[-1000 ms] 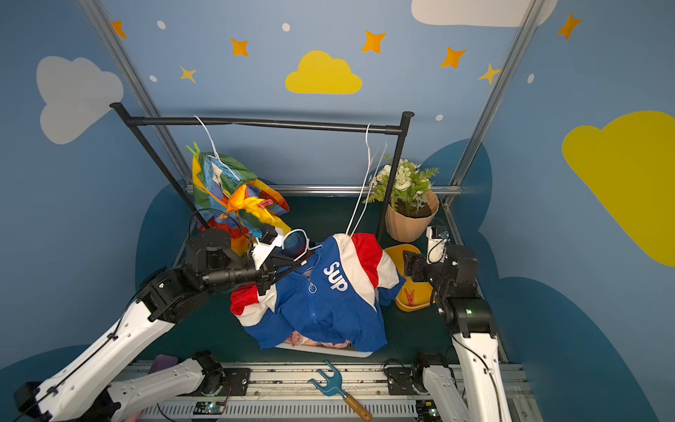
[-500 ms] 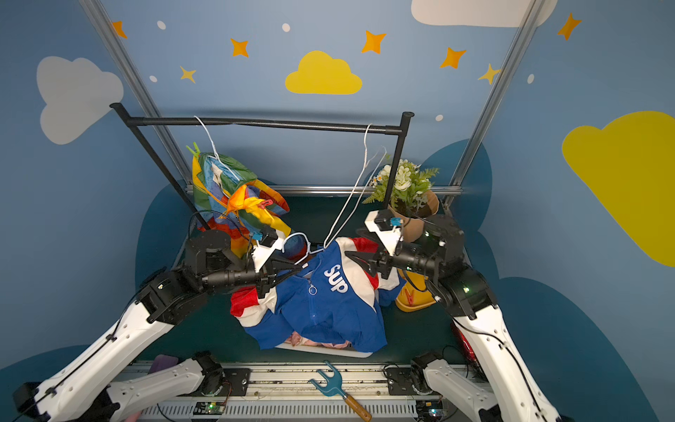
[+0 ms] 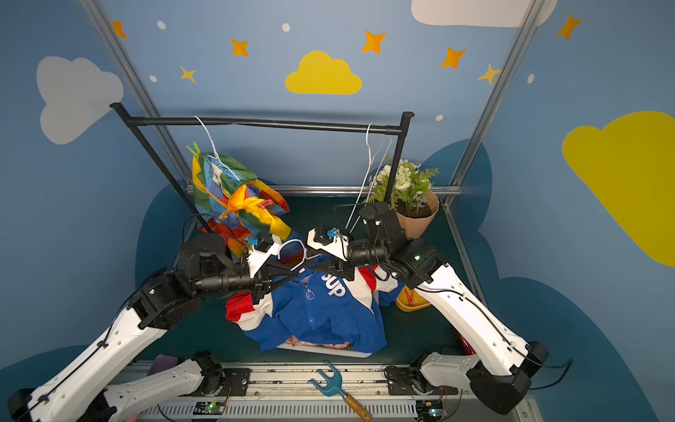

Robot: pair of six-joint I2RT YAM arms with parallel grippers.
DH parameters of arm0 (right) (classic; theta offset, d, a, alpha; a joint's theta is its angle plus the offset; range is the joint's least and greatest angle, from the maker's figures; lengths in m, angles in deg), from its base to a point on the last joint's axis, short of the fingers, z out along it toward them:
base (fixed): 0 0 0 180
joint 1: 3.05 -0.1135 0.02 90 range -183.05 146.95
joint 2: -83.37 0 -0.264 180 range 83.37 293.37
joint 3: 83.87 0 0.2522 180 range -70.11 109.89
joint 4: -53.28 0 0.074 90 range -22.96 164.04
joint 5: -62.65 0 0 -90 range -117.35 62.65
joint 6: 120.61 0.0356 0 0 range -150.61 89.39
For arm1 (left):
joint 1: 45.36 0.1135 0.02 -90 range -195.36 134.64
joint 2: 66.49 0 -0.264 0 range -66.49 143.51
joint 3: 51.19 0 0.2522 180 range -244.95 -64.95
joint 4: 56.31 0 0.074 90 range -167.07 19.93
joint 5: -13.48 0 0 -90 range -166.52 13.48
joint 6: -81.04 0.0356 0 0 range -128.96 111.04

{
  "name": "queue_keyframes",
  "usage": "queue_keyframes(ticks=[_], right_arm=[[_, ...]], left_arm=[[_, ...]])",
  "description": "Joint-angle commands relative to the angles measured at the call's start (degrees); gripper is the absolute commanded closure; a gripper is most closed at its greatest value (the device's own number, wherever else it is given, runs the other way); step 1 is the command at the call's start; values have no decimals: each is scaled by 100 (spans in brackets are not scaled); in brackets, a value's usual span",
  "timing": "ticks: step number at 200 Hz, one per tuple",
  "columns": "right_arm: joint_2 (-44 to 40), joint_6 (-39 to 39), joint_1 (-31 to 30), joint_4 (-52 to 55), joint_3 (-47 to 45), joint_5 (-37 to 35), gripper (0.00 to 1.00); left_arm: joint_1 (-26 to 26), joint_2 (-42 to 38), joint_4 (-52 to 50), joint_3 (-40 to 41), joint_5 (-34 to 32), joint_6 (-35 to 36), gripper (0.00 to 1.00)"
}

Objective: Remove the clothespins securing jackets to the hanger
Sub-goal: Remove the clothespin from the hanger.

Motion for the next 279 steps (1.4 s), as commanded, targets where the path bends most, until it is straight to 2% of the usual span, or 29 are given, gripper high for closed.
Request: queue_keyframes(ticks=[1,28,48,61,84,96,115,123,136,143,150,155,182,207,234,245,265,279], right_arm=[[205,-251,-78,358,315,-46,58],[268,-294,-135,442,382,3,71],[299,-303,-141,619,412,117,86],[304,-303,-161,729,450,202,100],[231,-287,-158,764,407,297,100],[184,-285,-163,783,382,260,100],[19,-254,-155,653,190,85,100],[-96,-214,-159,535,57,4,100],[-261,-167,-149,343,-157,-172,100],[-347,-157,-150,253,-251,-322,100],[-438,-158,-153,133,-368,-464,100],[-504,-168,-152,55,-458,-549,100],[-833,-296,-154,-220,-820,-1116,100],[-1081,-379,-147,-560,-1111,-1458,100],[-1317,-421,-151,-1142,-1488,-1651,100],[-1395,-447,-149,-1331,-1610,-1684,100],[-1539,-522,-148,-1490,-1784,-1738,100],[-1701,-531,-150,-1693,-1975,-1837,100]], left_arm=[[-42,-87,55,-81,219,11,89],[-40,-54,-52,-114,195,61,89],[-36,-75,-71,-90,30,140,88],[-36,-98,-29,-84,-100,154,87],[-34,-94,-28,-119,-304,119,80],[-37,-95,-12,-138,-364,61,69],[-41,-229,63,-106,-542,-42,64],[-49,-340,146,-67,-679,-108,55],[-55,-538,249,21,-851,-153,53],[-54,-629,253,37,-998,-175,43],[-56,-701,228,33,-1211,-212,21],[-55,-752,187,29,-1342,-215,16],[-54,-1060,-65,46,-2528,-345,7],[-15,-1098,-376,81,-2951,-580,4],[107,-1049,-331,145,-2994,-944,1],[252,-1052,-184,234,-2668,-1130,1],[661,-1025,-82,255,-2341,-1446,0],[1140,-1002,-29,285,-1989,-1638,0]])
